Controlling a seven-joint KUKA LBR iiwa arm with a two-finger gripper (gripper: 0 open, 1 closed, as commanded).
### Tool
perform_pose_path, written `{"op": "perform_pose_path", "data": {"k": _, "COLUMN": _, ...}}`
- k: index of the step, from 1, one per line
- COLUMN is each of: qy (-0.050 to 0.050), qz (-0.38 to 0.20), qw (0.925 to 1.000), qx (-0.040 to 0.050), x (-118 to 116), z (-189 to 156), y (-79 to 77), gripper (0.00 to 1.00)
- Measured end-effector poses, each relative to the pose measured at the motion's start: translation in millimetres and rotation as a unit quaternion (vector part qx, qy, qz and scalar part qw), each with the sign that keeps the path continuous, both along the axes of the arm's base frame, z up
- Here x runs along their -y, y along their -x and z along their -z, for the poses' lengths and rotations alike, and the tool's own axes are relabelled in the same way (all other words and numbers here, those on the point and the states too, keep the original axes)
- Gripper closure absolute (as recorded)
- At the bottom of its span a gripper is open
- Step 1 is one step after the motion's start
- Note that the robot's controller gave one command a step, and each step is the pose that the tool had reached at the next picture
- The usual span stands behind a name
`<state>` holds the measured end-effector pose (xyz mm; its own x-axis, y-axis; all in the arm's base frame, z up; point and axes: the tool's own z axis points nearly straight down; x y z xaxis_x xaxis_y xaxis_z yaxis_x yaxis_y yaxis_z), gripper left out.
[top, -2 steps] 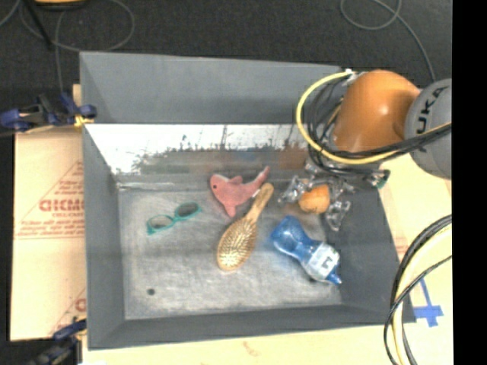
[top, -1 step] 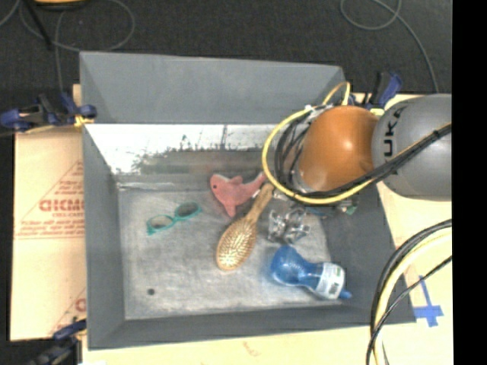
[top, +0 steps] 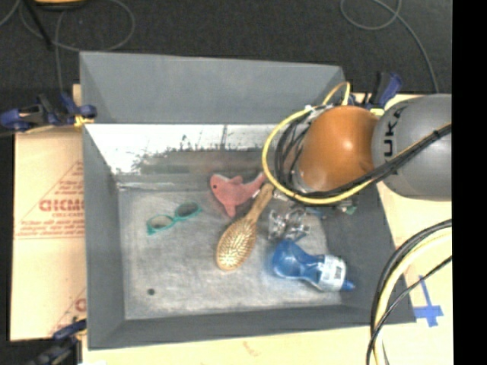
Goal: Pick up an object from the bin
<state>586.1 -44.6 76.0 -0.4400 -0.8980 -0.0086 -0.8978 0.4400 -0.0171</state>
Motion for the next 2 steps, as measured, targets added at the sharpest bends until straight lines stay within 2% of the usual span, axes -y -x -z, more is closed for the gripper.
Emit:
{"op": "perform_pose_path", "data": {"k": 1, "qy": -0.004, "qz": 0.124, "qw": 0.9922, "qx": -0.0049, "x": -36.7, "z": -41.0, "y": -31.5, "gripper": 0.00}}
{"op": "perform_pose_path", "data": {"k": 2, "qy": -0.004, "qz": 0.124, "qw": 0.9922, "qx": -0.0069, "x": -35.5, "z": -39.1, "y": -30.1, "gripper": 0.00}}
